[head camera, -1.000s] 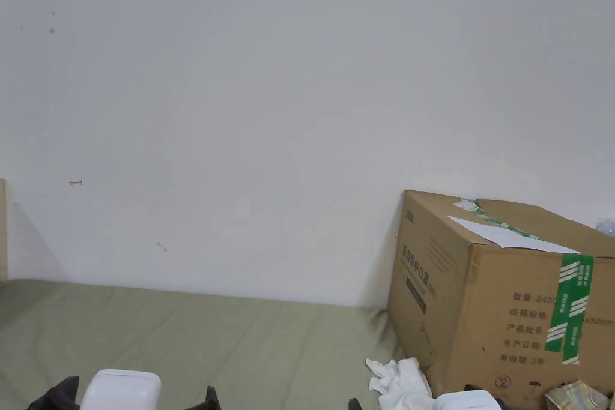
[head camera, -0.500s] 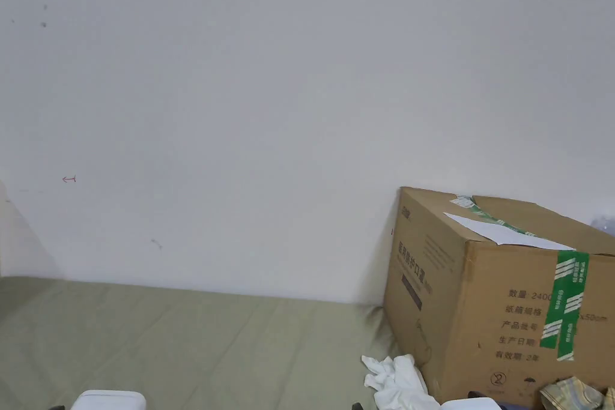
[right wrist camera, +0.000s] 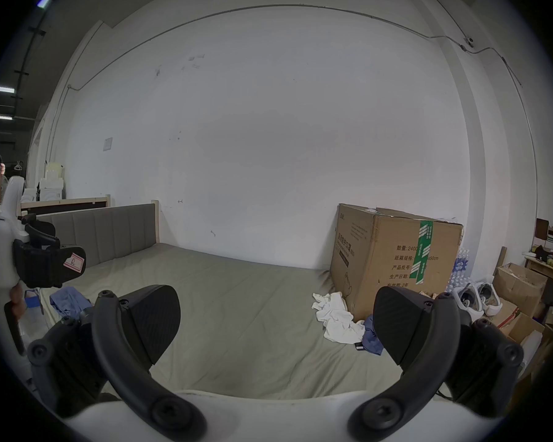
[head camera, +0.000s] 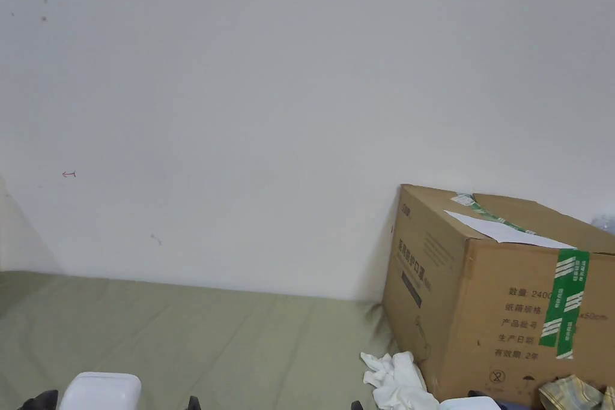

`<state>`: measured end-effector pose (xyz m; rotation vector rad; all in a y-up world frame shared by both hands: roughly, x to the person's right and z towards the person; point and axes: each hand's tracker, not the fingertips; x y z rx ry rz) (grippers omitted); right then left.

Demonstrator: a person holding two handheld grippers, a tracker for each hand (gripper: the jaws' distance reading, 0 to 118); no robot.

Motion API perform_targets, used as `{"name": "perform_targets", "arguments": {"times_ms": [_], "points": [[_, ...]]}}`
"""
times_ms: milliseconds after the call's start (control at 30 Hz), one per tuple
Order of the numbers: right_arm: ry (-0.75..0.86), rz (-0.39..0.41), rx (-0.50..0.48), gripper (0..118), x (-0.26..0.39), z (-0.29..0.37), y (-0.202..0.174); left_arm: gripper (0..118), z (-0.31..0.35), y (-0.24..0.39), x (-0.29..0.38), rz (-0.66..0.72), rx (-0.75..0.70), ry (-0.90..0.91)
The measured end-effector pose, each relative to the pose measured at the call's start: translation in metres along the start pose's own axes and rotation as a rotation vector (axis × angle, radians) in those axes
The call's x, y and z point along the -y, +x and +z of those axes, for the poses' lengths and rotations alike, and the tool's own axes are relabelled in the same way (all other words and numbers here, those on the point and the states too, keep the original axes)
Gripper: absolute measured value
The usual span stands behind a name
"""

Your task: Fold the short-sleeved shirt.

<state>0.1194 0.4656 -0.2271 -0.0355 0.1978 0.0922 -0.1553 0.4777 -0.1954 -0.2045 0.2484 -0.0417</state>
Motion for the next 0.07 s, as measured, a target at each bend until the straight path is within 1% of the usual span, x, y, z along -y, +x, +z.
{"name": "perform_targets", "arguments": {"times_ms": [67], "points": [[0.0,0.002,0.003,118,0.0002,0.0,-0.0009,118,0.0,-0.0027,-0.0019,0.004,0.005,-0.002]]}}
